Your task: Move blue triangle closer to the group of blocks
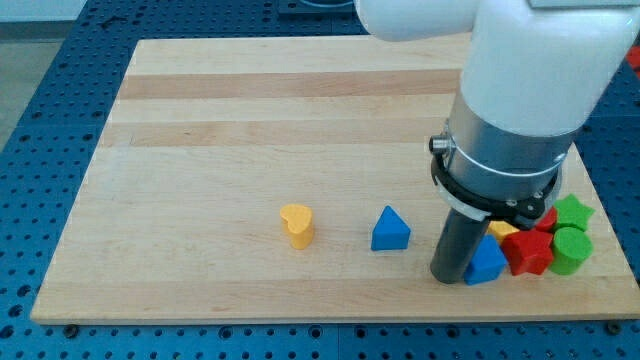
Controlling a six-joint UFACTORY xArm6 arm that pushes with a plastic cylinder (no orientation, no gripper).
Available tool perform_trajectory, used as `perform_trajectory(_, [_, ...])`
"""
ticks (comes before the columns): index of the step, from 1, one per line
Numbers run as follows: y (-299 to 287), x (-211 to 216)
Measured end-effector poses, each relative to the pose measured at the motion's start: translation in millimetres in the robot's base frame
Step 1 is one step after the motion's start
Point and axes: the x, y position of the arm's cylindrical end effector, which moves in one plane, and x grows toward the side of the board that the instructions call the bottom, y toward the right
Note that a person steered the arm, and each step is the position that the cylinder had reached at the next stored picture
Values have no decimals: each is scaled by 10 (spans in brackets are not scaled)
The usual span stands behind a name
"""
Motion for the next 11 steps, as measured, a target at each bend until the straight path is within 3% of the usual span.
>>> perform_trajectory(2, [222,-113])
perform_trajectory(3, [-5,45])
perform_trajectory(4, [-649,257])
perform_trajectory(5, [-1050,210])
perform_trajectory(6, [-1135,-99])
perform_trajectory(7, [-1087,-357])
perform_trajectory(11, [-299,-341])
